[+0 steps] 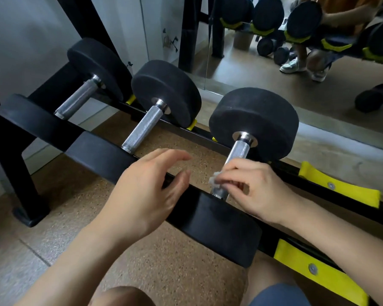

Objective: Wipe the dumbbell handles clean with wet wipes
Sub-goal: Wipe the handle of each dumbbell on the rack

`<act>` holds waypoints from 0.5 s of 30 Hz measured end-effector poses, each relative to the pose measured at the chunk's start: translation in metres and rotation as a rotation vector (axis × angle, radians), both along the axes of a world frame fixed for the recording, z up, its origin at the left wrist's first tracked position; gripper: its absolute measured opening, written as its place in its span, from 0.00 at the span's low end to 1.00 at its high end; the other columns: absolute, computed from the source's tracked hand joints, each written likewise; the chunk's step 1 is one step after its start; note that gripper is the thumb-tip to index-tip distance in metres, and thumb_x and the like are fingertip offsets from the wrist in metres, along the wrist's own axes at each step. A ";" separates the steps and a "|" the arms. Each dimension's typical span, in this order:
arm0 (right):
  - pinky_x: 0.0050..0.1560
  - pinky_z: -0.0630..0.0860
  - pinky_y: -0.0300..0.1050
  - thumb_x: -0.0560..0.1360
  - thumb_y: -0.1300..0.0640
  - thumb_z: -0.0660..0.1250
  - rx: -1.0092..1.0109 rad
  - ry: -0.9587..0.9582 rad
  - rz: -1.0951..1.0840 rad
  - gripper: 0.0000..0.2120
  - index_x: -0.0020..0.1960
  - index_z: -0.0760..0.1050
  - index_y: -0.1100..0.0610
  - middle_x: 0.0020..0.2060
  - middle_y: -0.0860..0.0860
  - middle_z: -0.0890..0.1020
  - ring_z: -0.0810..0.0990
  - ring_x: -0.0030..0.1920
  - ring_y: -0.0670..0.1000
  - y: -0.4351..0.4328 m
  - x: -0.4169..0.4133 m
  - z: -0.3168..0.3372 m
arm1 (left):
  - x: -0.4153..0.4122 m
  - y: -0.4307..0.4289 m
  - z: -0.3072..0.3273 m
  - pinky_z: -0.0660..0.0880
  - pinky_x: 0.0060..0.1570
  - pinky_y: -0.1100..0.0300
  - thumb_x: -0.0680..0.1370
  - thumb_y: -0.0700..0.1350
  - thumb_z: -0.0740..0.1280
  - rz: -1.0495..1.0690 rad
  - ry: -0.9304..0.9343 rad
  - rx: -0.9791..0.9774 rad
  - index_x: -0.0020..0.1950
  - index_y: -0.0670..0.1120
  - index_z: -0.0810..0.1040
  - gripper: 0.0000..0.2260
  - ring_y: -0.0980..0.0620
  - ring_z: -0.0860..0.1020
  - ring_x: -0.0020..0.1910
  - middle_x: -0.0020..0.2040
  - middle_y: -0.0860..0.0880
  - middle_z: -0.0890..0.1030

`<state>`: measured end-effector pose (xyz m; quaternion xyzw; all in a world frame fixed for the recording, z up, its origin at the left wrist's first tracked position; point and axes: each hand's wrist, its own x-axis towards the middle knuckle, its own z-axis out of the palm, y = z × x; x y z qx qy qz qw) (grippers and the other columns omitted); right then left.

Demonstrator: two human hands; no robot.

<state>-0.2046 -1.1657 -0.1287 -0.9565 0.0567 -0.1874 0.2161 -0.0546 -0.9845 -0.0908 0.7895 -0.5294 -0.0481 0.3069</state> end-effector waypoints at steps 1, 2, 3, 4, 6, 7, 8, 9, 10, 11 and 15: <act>0.47 0.74 0.37 0.73 0.62 0.71 -0.028 0.087 0.023 0.07 0.50 0.83 0.56 0.44 0.46 0.79 0.78 0.45 0.42 -0.001 0.005 0.007 | 0.003 -0.001 0.002 0.71 0.55 0.66 0.78 0.55 0.59 -0.002 -0.009 -0.003 0.61 0.55 0.77 0.15 0.62 0.75 0.57 0.58 0.60 0.78; 0.46 0.74 0.37 0.74 0.61 0.70 -0.040 0.170 0.035 0.06 0.49 0.83 0.54 0.43 0.44 0.78 0.77 0.44 0.41 -0.002 0.012 0.016 | 0.006 -0.002 0.004 0.73 0.55 0.66 0.78 0.54 0.59 -0.008 -0.001 -0.014 0.60 0.55 0.78 0.14 0.62 0.75 0.56 0.57 0.61 0.78; 0.45 0.73 0.36 0.74 0.60 0.70 -0.017 0.212 0.035 0.06 0.48 0.83 0.51 0.42 0.41 0.78 0.77 0.43 0.40 -0.002 0.022 0.028 | 0.009 -0.002 0.006 0.74 0.53 0.65 0.78 0.54 0.59 -0.019 0.030 -0.034 0.60 0.55 0.78 0.14 0.63 0.76 0.55 0.56 0.61 0.78; 0.44 0.73 0.34 0.74 0.60 0.70 0.072 0.192 0.019 0.06 0.46 0.82 0.49 0.40 0.40 0.78 0.78 0.42 0.40 0.000 0.034 0.042 | 0.011 -0.003 0.009 0.75 0.51 0.64 0.79 0.55 0.58 -0.029 0.094 -0.070 0.59 0.54 0.79 0.14 0.63 0.77 0.53 0.53 0.60 0.79; 0.40 0.75 0.34 0.73 0.62 0.71 0.460 0.039 -0.021 0.08 0.42 0.81 0.49 0.37 0.44 0.81 0.80 0.40 0.42 0.008 0.062 0.064 | 0.016 -0.005 0.017 0.77 0.48 0.63 0.78 0.56 0.60 -0.013 0.346 -0.198 0.57 0.54 0.79 0.14 0.61 0.79 0.49 0.48 0.57 0.82; 0.37 0.75 0.36 0.74 0.64 0.70 0.686 -0.023 -0.021 0.08 0.42 0.80 0.51 0.36 0.46 0.82 0.80 0.38 0.43 0.013 0.076 0.071 | 0.019 -0.007 0.022 0.78 0.47 0.61 0.77 0.55 0.62 0.012 0.504 -0.275 0.56 0.53 0.79 0.13 0.57 0.81 0.46 0.46 0.54 0.83; 0.34 0.75 0.37 0.74 0.66 0.69 0.873 -0.052 -0.010 0.08 0.42 0.80 0.53 0.36 0.47 0.82 0.80 0.37 0.45 0.019 0.088 0.074 | 0.022 -0.008 0.026 0.80 0.47 0.58 0.75 0.54 0.65 0.049 0.631 -0.346 0.56 0.52 0.80 0.13 0.54 0.82 0.44 0.46 0.50 0.84; 0.32 0.74 0.38 0.74 0.67 0.69 1.015 -0.055 0.013 0.07 0.43 0.79 0.55 0.36 0.48 0.82 0.79 0.37 0.46 0.024 0.098 0.072 | 0.027 -0.009 0.029 0.81 0.47 0.55 0.73 0.53 0.67 0.095 0.697 -0.400 0.56 0.51 0.79 0.14 0.51 0.83 0.43 0.45 0.48 0.84; 0.31 0.72 0.37 0.74 0.66 0.69 1.136 -0.041 0.041 0.06 0.44 0.79 0.56 0.36 0.49 0.82 0.79 0.36 0.46 0.027 0.106 0.069 | 0.033 -0.010 0.031 0.81 0.47 0.53 0.70 0.54 0.70 0.140 0.711 -0.430 0.56 0.50 0.79 0.16 0.50 0.83 0.43 0.44 0.47 0.84; 0.31 0.72 0.37 0.72 0.66 0.69 1.244 -0.027 0.063 0.05 0.45 0.78 0.58 0.36 0.49 0.82 0.79 0.36 0.46 0.031 0.113 0.067 | 0.039 -0.011 0.032 0.81 0.47 0.53 0.68 0.54 0.72 0.174 0.697 -0.438 0.56 0.51 0.79 0.18 0.50 0.83 0.42 0.43 0.47 0.84; 0.33 0.77 0.36 0.71 0.71 0.68 1.468 -0.092 0.058 0.08 0.46 0.74 0.62 0.37 0.54 0.82 0.81 0.35 0.47 0.027 0.136 0.062 | 0.067 -0.012 0.038 0.78 0.40 0.63 0.65 0.51 0.76 0.196 0.552 -0.373 0.54 0.56 0.79 0.19 0.55 0.82 0.36 0.38 0.50 0.84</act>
